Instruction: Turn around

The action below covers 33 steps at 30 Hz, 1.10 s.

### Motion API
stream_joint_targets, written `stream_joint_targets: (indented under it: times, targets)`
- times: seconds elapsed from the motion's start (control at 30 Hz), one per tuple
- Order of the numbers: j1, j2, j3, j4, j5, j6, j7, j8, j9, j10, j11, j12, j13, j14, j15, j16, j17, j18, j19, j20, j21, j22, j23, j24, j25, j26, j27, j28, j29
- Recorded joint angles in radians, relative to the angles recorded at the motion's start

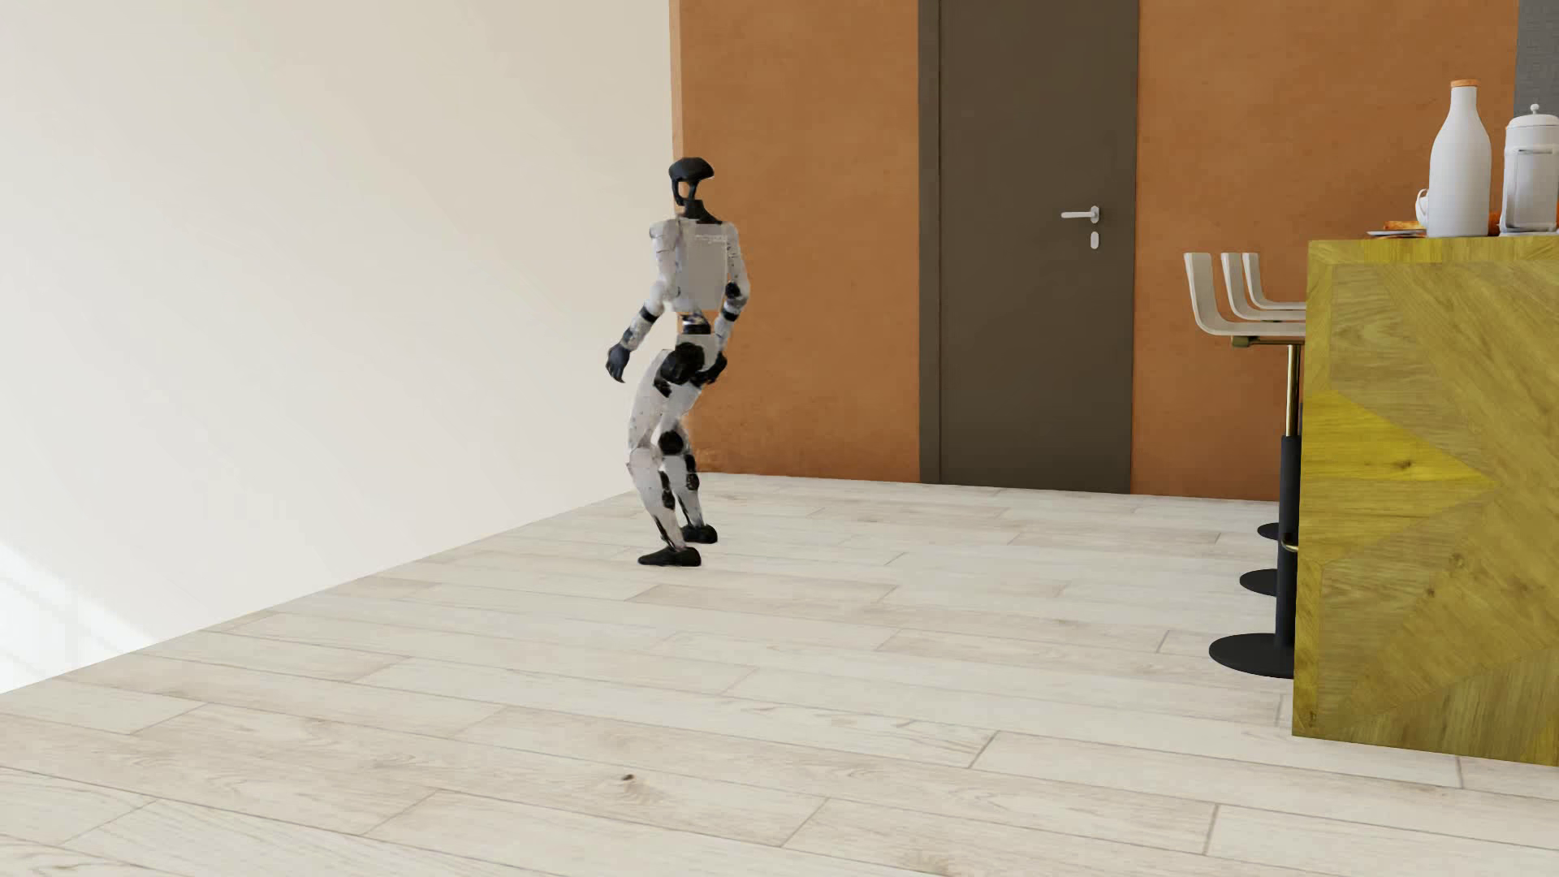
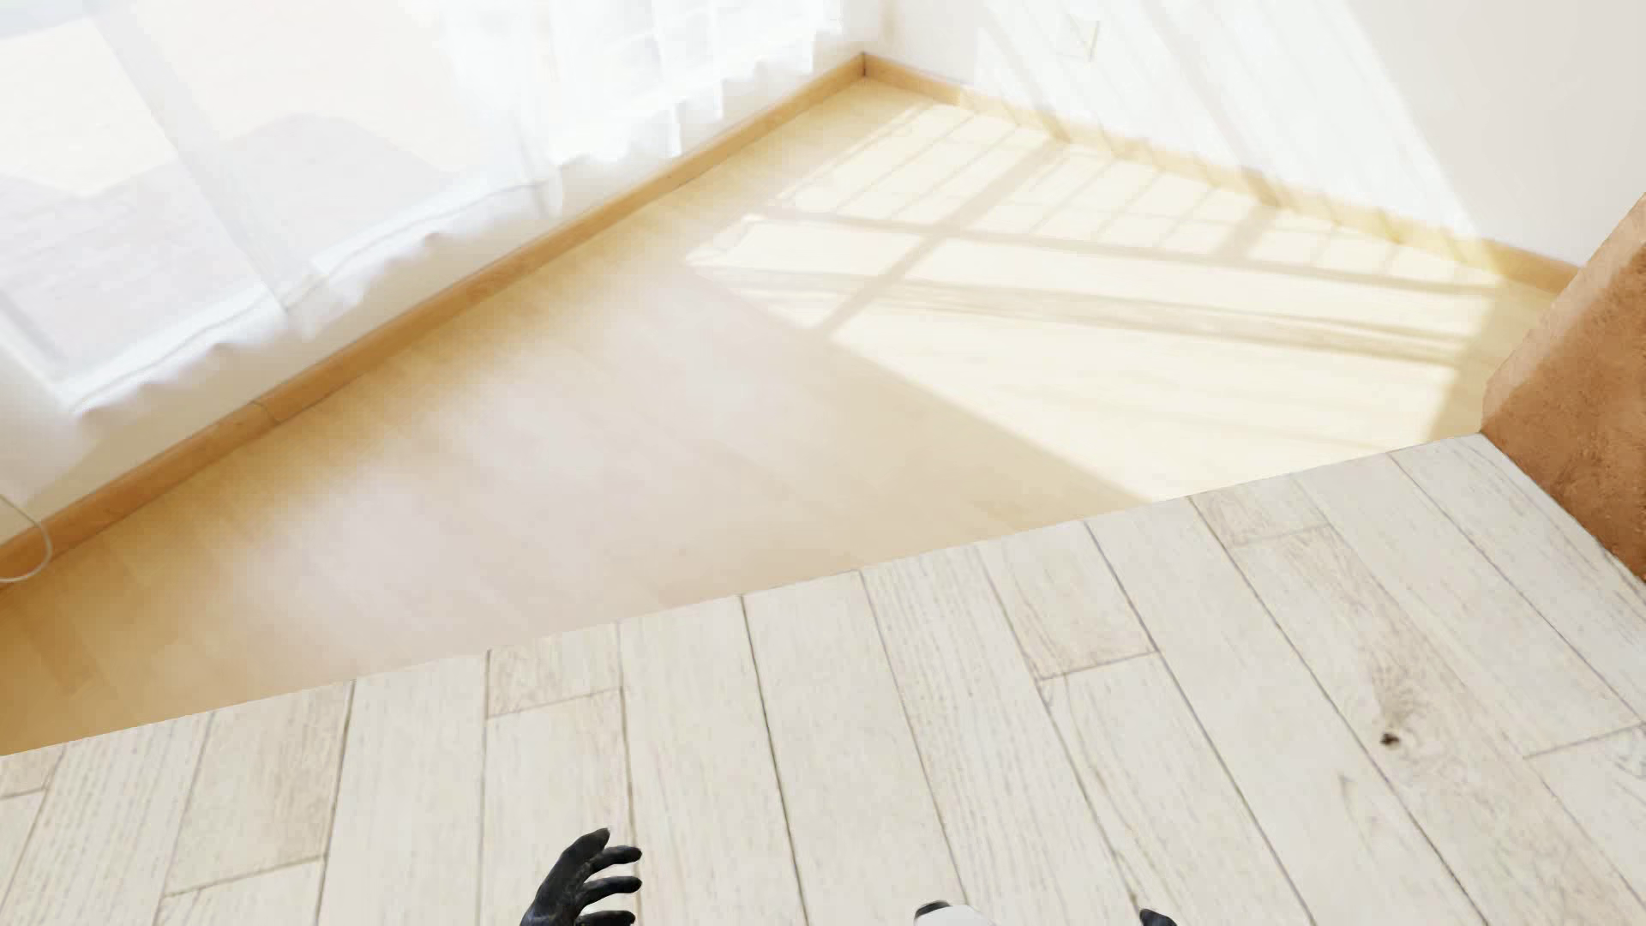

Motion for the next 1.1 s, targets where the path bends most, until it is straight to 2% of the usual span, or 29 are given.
stream_joint_targets:
  times: [0.1, 0.17, 0.2, 0.23, 0.27, 0.3, 0.33, 0.37, 0.4, 0.43, 0.47, 0.5, 0.53, 0.57, 0.6, 0.63, 0.67, 0.7, 0.77, 0.8, 0.83, 0.87, 0.9, 0.93, 0.97, 1.0, 1.03, 1.07, 1.1]
  targets:
    - [0.038, 0.023, -0.052, 0.014, 0.03, -0.028, 0.011, 0.008, -0.013, -0.046, -0.088, -0.017, 0.028, -0.004, 0.054, 0.02, 0.001, 0.003, -0.003, 0.001, -0.011, 0.018, -0.013, 0.038, 0.009, -0.112, -0.005, 0.025, 0.039]
    - [0.056, 0.013, -0.029, 0.021, -0.017, -0.061, 0.035, -0.047, 0.002, -0.014, -0.058, -0.019, 0.016, -0.019, 0.031, 0.029, -0.022, 0.009, -0.001, 0.005, -0.018, 0.004, 0.002, 0.042, 0.034, -0.18, 0.003, 0.037, 0.036]
    - [0.009, 0.001, 0.012, 0.029, -0.006, -0.064, 0.006, -0.046, 0.026, 0.115, -0.031, -0.026, -0.009, -0.019, 0.04, 0.026, -0.028, 0.043, -0.005, -0.015, -0.021, -0.002, 0.017, 0.039, 0.036, -0.198, 0.004, 0.044, 0.021]
    - [-0.058, -0.015, 0.044, 0.017, 0.013, -0.059, -0.041, -0.028, 0.034, 0.24, -0.016, -0.013, -0.013, 0.032, 0.039, 0.027, -0.037, 0.095, -0.003, -0.039, 0.002, 0.012, 0.008, 0.033, 0.029, -0.199, -0.016, 0.037, -0.005]
    - [-0.09, -0.014, 0.065, -0.012, 0.031, -0.048, -0.094, -0.005, 0.039, 0.304, -0.027, 0.021, -0.007, 0.073, 0.048, 0.023, -0.038, 0.173, 0.002, -0.035, 0.012, 0.017, 0.003, 0.024, 0.016, -0.18, -0.046, 0.018, -0.038]
    - [-0.083, -0.025, 0.056, -0.046, 0.048, -0.029, -0.13, 0.022, 0.015, 0.237, -0.061, 0.085, 0.011, 0.017, 0.07, 0.045, -0.04, 0.246, 0.011, -0.017, 0.015, 0.032, -0.005, 0.015, 0.009, -0.153, -0.076, -0.018, -0.071]
    - [-0.001, -0.019, 0.022, -0.047, 0.066, -0.003, -0.149, 0.029, 0.006, 0.07, -0.086, 0.112, 0.031, -0.093, 0.063, 0.052, -0.024, 0.146, 0.015, 0.023, 0.011, 0.096, -0.011, -0.003, 0.013, -0.124, -0.09, -0.049, -0.102]
    - [0.064, -0.029, -0.015, -0.059, 0.029, -0.031, -0.113, -0.007, 0.014, -0.016, 0.004, 0.108, 0.035, -0.074, -0.049, 0.077, 0.011, 0.019, 0.019, 0.04, 0.004, 0.109, -0.025, -0.019, 0.027, -0.082, -0.075, -0.059, -0.121]
    - [0.044, -0.036, 0.0, -0.055, 0.007, -0.039, -0.068, -0.058, 0.025, 0.044, 0.039, 0.064, 0.014, -0.076, -0.093, 0.084, -0.004, 0.048, 0.02, 0.045, 0.004, 0.027, -0.006, -0.022, 0.043, -0.031, -0.053, -0.054, -0.117]
    - [0.022, -0.04, 0.02, -0.039, 0.026, -0.023, -0.055, -0.047, 0.032, 0.108, 0.034, 0.001, 0.034, -0.084, -0.057, 0.048, -0.02, 0.023, -0.007, 0.018, -0.021, 0.045, -0.008, -0.004, 0.052, -0.015, -0.046, -0.041, -0.099]
    - [0.003, -0.044, 0.03, -0.038, 0.022, -0.033, -0.031, -0.038, 0.041, 0.186, 0.049, -0.018, 0.033, -0.068, -0.034, 0.031, -0.012, 0.072, -0.037, -0.033, -0.032, 0.038, 0.023, 0.027, 0.053, -0.017, -0.046, -0.026, -0.083]
    - [-0.073, -0.043, 0.042, -0.032, 0.035, -0.035, -0.038, -0.02, 0.045, 0.335, 0.035, -0.023, 0.025, 0.029, 0.019, 0.038, -0.017, 0.084, -0.014, -0.057, -0.015, 0.046, 0.034, 0.055, 0.047, -0.033, -0.042, -0.025, -0.072]
    - [-0.135, -0.034, 0.046, -0.051, 0.053, -0.027, -0.072, 0.002, 0.047, 0.424, 0.008, -0.004, 0.007, 0.145, 0.04, 0.048, -0.022, 0.125, -0.01, -0.051, -0.006, 0.027, 0.056, 0.065, 0.034, -0.046, -0.055, -0.031, -0.071]
    - [-0.167, -0.036, 0.036, -0.07, 0.077, -0.001, -0.122, 0.018, 0.026, 0.378, -0.035, 0.035, 0.017, 0.119, 0.069, 0.062, -0.017, 0.152, -0.007, -0.016, -0.016, 0.021, 0.045, 0.061, 0.026, -0.067, -0.076, -0.048, -0.074]
    - [-0.127, -0.031, 0.001, -0.073, 0.108, 0.034, -0.155, 0.029, 0.009, 0.147, -0.086, 0.071, 0.027, -0.063, 0.097, 0.081, -0.017, 0.203, 0.004, 0.041, 0.01, 0.071, 0.003, 0.042, 0.03, -0.099, -0.084, -0.065, -0.078]
    - [-0.071, -0.046, -0.035, -0.06, 0.062, 0.011, -0.106, -0.008, 0.003, 0.069, -0.036, 0.096, 0.023, -0.022, -0.008, 0.104, -0.001, 0.03, 0.022, 0.076, 0.026, 0.112, -0.018, 0.016, 0.04, -0.122, -0.08, -0.061, -0.075]
    - [-0.041, -0.079, -0.05, -0.051, 0.012, -0.011, -0.051, -0.068, -0.004, 0.038, 0.104, 0.099, 0.025, -0.014, -0.127, 0.114, -0.004, 0.057, 0.042, 0.079, 0.003, 0.083, -0.045, 0.002, 0.045, -0.126, -0.074, -0.05, -0.061]
    - [-0.023, -0.084, -0.049, -0.036, -0.005, -0.025, -0.019, -0.1, -0.019, 0.023, 0.205, 0.099, 0.035, -0.015, -0.198, 0.119, -0.019, 0.056, 0.064, 0.065, -0.025, 0.053, -0.053, 0.006, 0.041, -0.132, -0.078, -0.045, -0.036]
    - [-0.005, -0.004, 0.0, -0.01, -0.035, -0.071, 0.044, -0.106, -0.024, 0.081, 0.186, 0.076, 0.001, -0.044, -0.212, 0.055, -0.041, 0.053, 0.104, 0.017, -0.029, -0.009, -0.014, 0.043, 0.016, -0.143, -0.058, -0.04, 0.006]
    - [-0.038, 0.017, 0.056, 0.005, -0.028, -0.071, 0.023, -0.107, -0.012, 0.185, 0.119, 0.056, 0.001, -0.056, -0.107, 0.011, -0.056, 0.061, 0.083, -0.011, -0.024, -0.012, 0.007, 0.066, 0.013, -0.148, -0.062, -0.056, 0.014]
    - [-0.07, 0.012, 0.086, -0.012, -0.01, -0.073, -0.025, -0.092, -0.005, 0.26, 0.125, 0.042, 0.01, -0.027, -0.104, 0.031, -0.053, 0.043, -0.014, -0.072, -0.026, 0.007, 0.02, 0.082, 0.018, -0.142, -0.074, -0.076, 0.007]
    - [-0.104, -0.006, 0.083, -0.037, 0.023, -0.054, -0.087, -0.066, -0.019, 0.295, 0.107, 0.068, 0.009, -0.008, -0.083, 0.04, -0.052, 0.1, -0.047, -0.052, -0.012, 0.036, 0.019, 0.084, 0.027, -0.134, -0.078, -0.099, -0.01]
    - [-0.064, -0.006, 0.041, -0.057, 0.059, -0.017, -0.154, -0.041, -0.027, 0.171, 0.064, 0.104, 0.012, -0.099, -0.067, 0.055, -0.042, 0.182, -0.001, -0.009, -0.013, 0.081, -0.006, 0.066, 0.037, -0.118, -0.078, -0.113, -0.03]
    - [-0.012, -0.008, -0.014, -0.043, 0.035, -0.033, -0.115, -0.045, -0.026, 0.084, 0.107, 0.112, 0.01, -0.082, -0.149, 0.081, -0.001, 0.001, 0.018, 0.047, -0.029, 0.101, -0.013, 0.039, 0.04, -0.084, -0.072, -0.106, -0.047]
    - [0.022, -0.01, -0.031, -0.026, 0.006, -0.047, -0.059, -0.073, -0.018, 0.051, 0.181, 0.099, 0.007, -0.071, -0.204, 0.099, 0.017, 0.015, 0.037, 0.053, -0.031, 0.078, -0.031, 0.014, 0.038, -0.046, -0.049, -0.082, -0.051]
    - [0.034, 0.002, -0.031, -0.013, -0.016, -0.047, -0.033, -0.1, -0.02, 0.041, 0.214, 0.066, 0.029, -0.074, -0.232, 0.089, -0.004, 0.011, 0.057, 0.039, -0.013, 0.067, -0.048, 0.002, 0.031, -0.021, -0.037, -0.053, -0.038]
    - [0.034, 0.028, -0.001, -0.003, -0.044, -0.054, -0.006, -0.111, -0.008, 0.083, 0.188, 0.018, 0.029, -0.077, -0.223, 0.044, -0.033, 0.008, 0.072, 0.001, -0.025, 0.056, -0.02, 0.009, 0.018, -0.012, -0.032, -0.024, -0.019]
    - [-0.01, 0.04, 0.032, 0.006, -0.056, -0.071, 0.005, -0.109, 0.017, 0.209, 0.162, -0.026, 0.002, -0.036, -0.166, 0.019, -0.034, 0.045, 0.056, -0.052, -0.056, 0.02, 0.037, 0.02, 0.005, -0.009, -0.035, -0.006, -0.008]
    - [-0.115, 0.017, 0.064, 0.002, -0.024, -0.056, -0.039, -0.091, 0.016, 0.365, 0.157, -0.015, 0.001, 0.084, -0.153, -0.009, -0.066, 0.102, -0.056, -0.065, -0.049, -0.025, 0.07, 0.03, -0.002, -0.023, -0.059, -0.009, -0.009]
